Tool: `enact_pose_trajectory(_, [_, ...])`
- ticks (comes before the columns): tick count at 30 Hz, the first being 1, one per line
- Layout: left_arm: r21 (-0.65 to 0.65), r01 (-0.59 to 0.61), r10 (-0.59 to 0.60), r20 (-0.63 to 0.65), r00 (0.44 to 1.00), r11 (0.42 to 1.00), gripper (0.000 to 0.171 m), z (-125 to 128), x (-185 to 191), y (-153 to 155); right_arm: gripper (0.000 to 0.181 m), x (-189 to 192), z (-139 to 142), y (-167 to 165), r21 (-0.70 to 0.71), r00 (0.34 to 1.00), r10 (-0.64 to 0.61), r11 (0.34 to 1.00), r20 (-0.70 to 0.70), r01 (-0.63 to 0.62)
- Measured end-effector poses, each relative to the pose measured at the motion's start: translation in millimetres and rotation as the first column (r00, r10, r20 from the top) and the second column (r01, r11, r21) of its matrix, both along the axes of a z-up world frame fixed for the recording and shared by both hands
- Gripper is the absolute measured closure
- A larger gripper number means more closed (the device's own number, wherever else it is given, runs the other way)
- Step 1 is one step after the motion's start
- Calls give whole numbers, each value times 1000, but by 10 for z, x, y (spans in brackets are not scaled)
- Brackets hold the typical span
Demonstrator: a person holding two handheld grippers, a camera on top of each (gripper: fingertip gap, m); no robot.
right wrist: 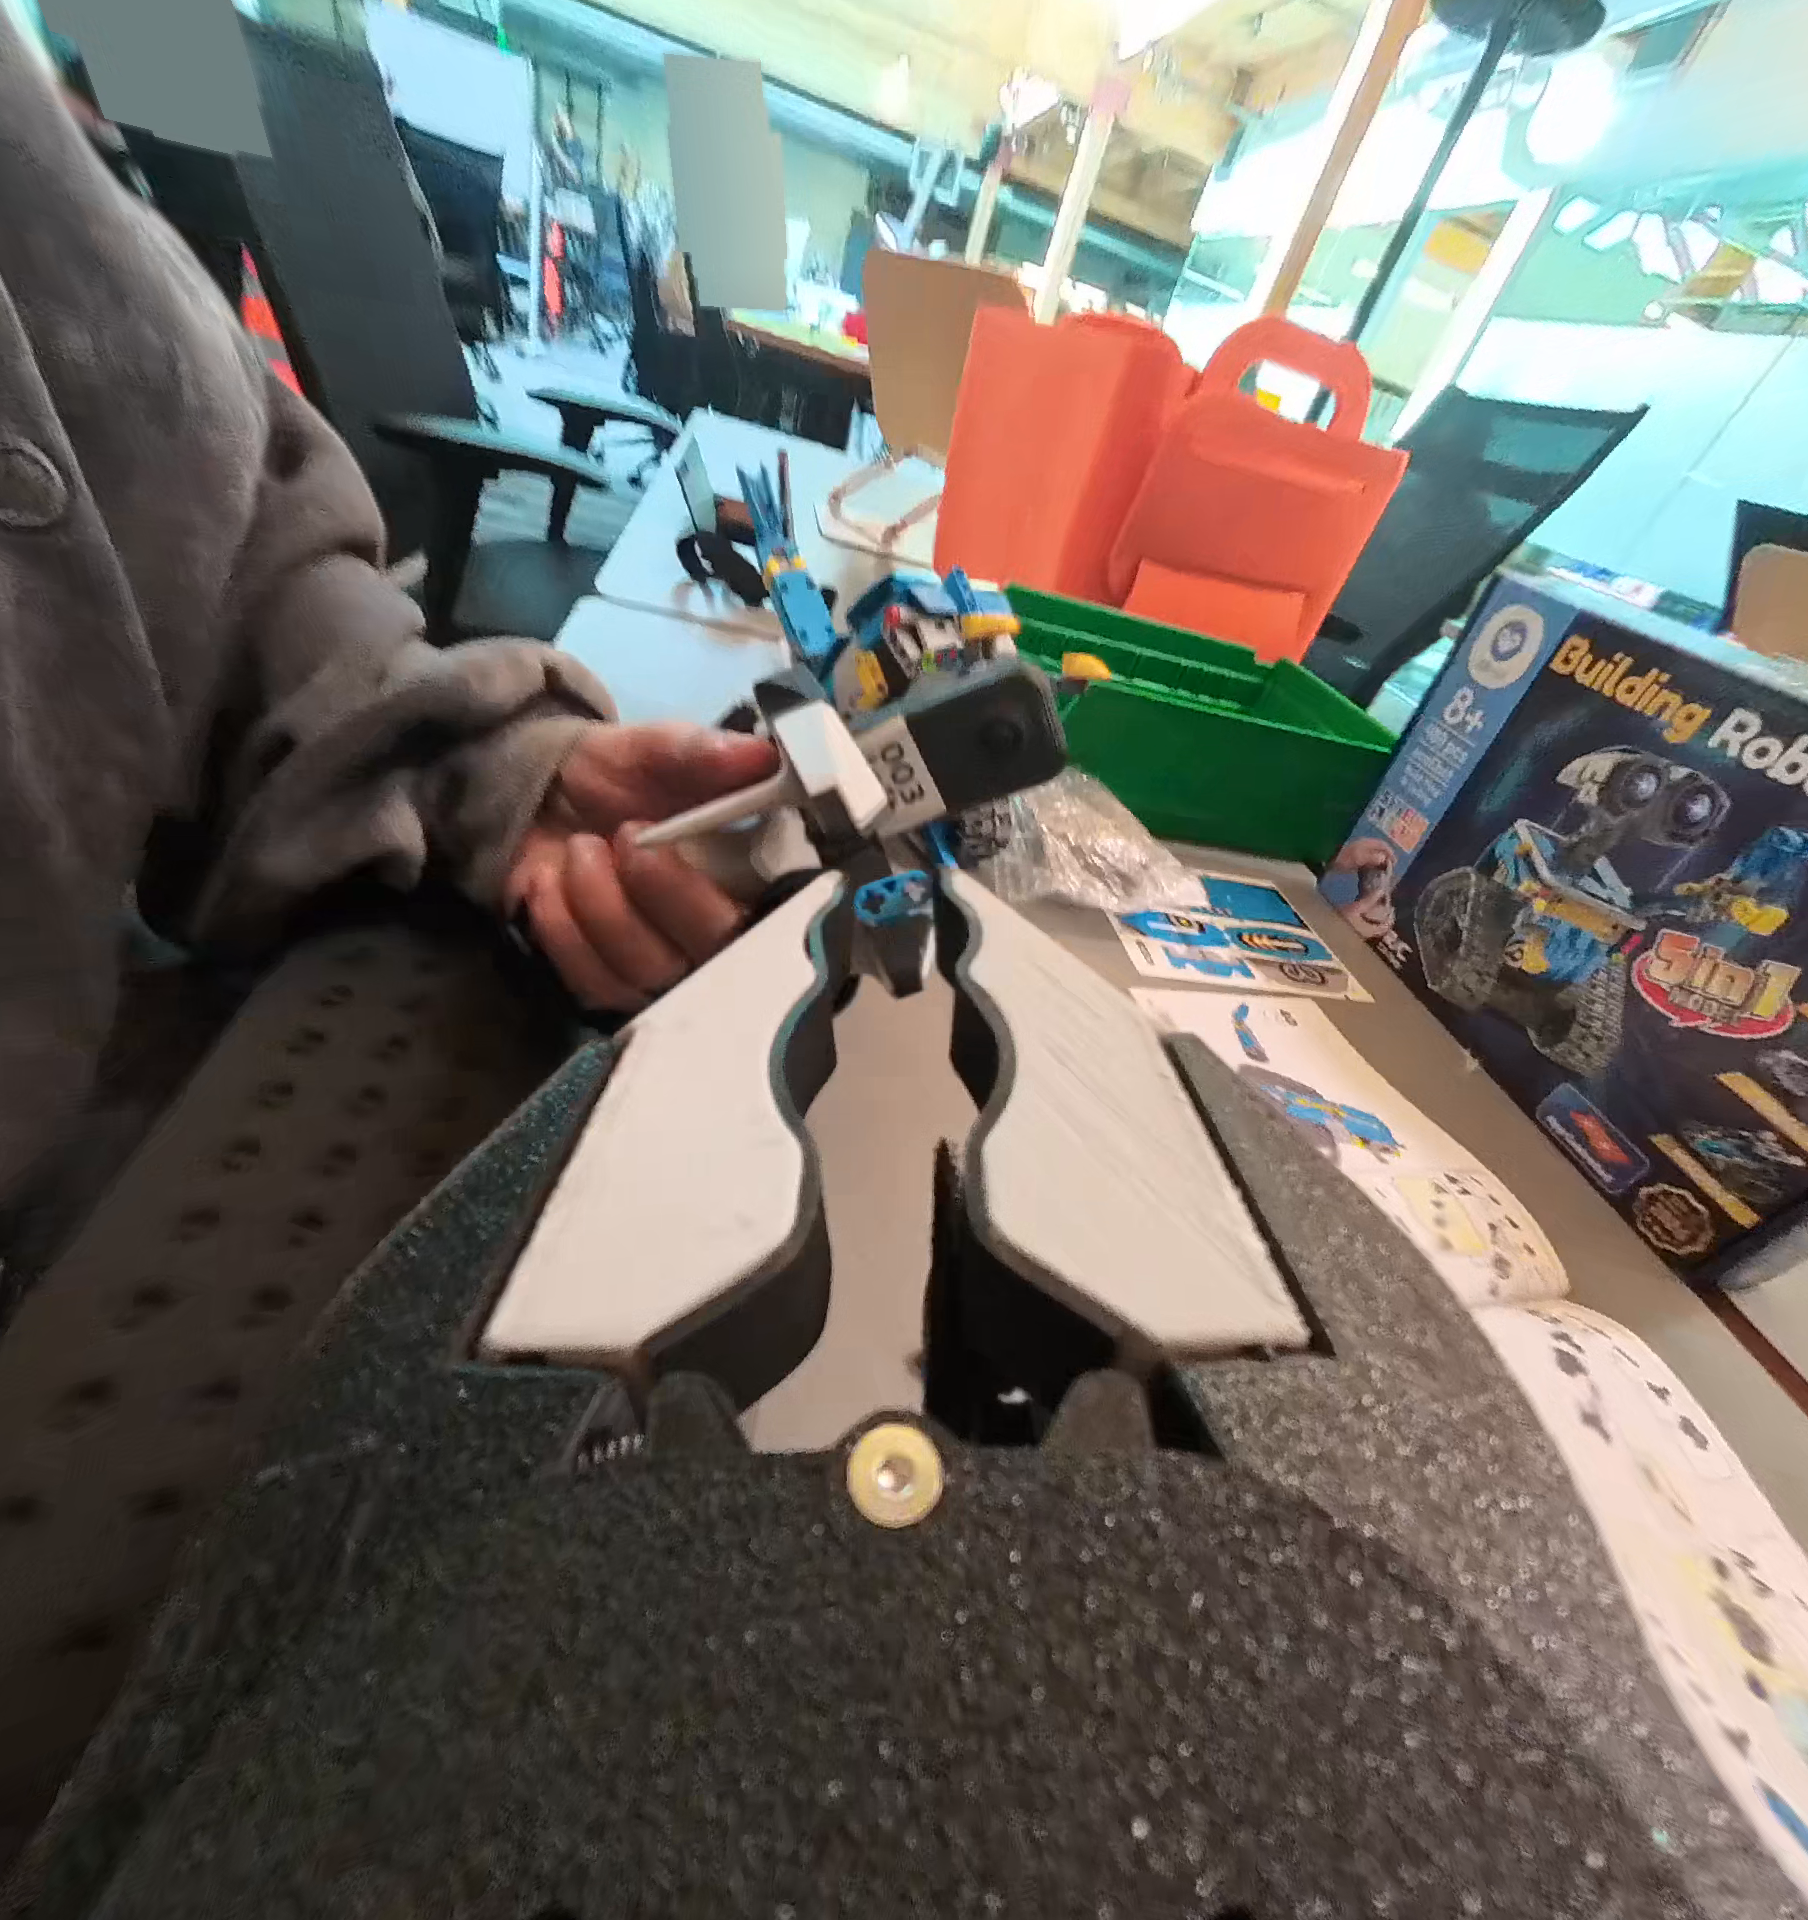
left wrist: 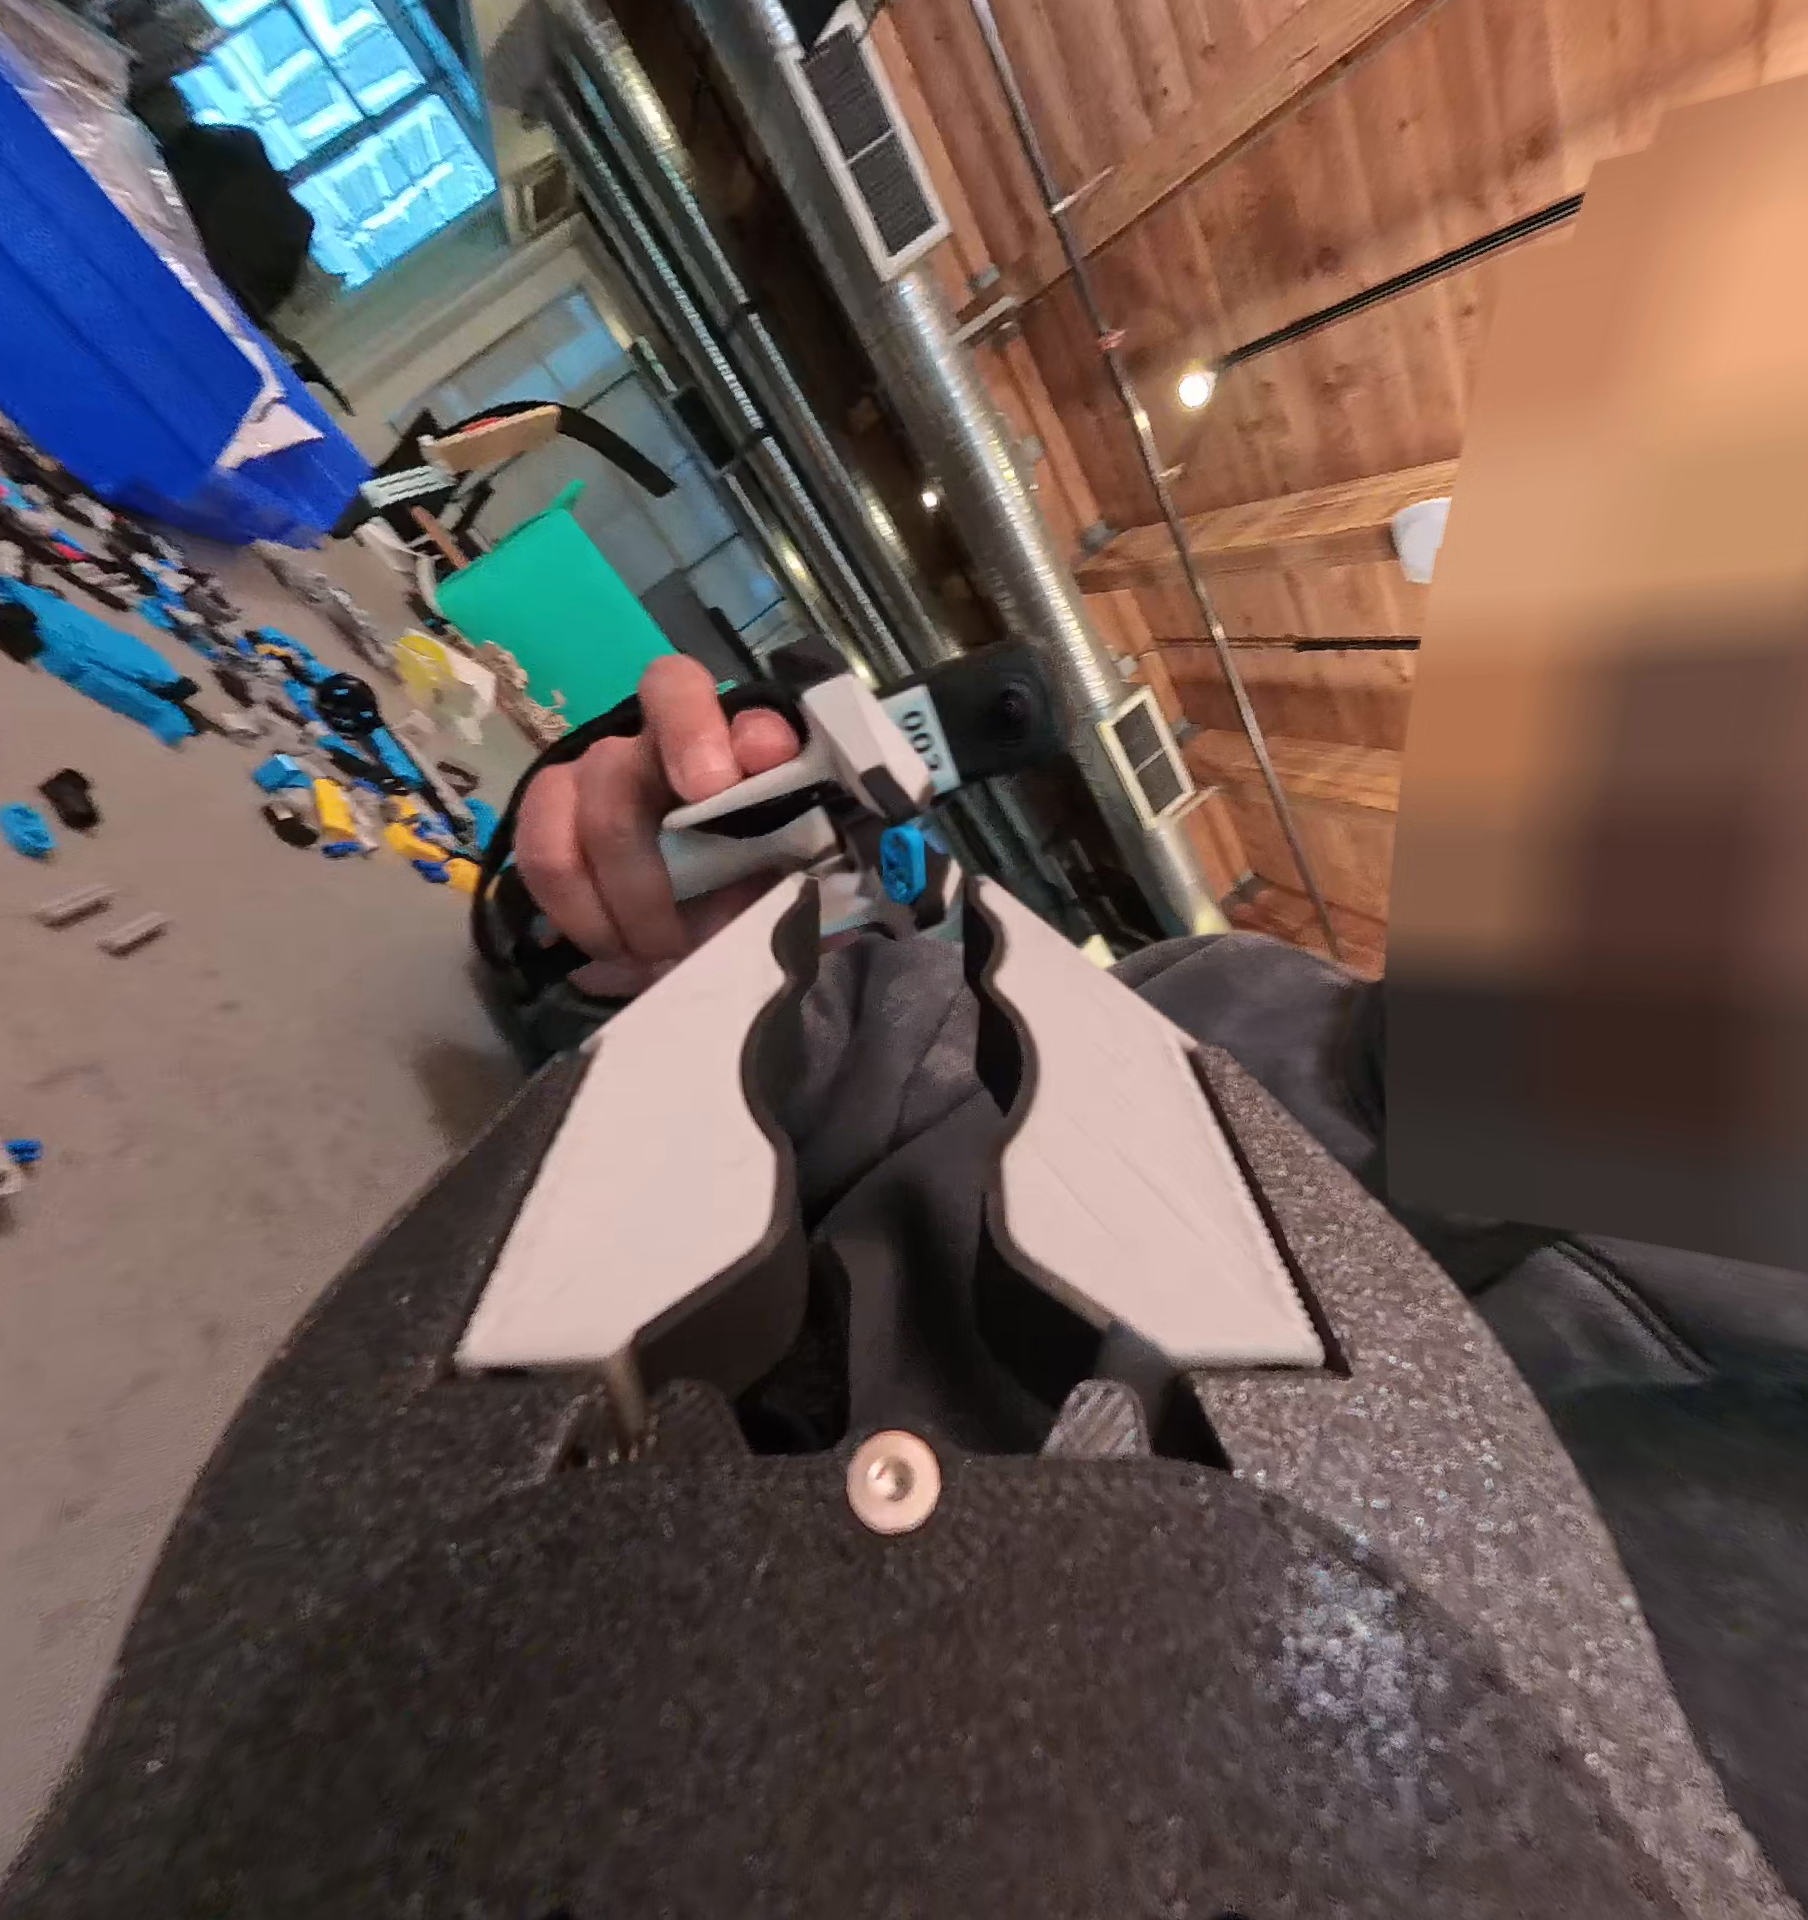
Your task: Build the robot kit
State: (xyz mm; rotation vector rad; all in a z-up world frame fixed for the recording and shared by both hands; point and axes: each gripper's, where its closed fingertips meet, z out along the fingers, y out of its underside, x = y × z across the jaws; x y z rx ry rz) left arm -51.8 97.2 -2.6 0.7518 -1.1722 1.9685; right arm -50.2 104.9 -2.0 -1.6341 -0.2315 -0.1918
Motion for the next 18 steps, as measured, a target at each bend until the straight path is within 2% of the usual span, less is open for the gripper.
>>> enact_pose_trajectory(3, [-97, 24, -25, -11, 1000, 995, 152, 112, -30, 26, 167, -79, 123, -32, 60, 995, 65, 996, -74, -61])
enact_pose_trajectory(6, [-141, 58, -58, 8, 998, 988, 153, 188, -97, 2, 167, -126, 173, -40, 90, 989, 101, 992, -111, -91])
enact_pose_trajectory(14, [-173, 84, -77, 43, 996, 981, 165, 248, -206, -64, 167, -229, 206, -23, 106, 985, 133, 987, -106, -121])
enact_pose_trajectory(18, [-121, 43, -34, 76, 997, 992, 165, 213, -181, -61, 167, -215, 175, -30, 93, 985, 132, 988, -109, -122])
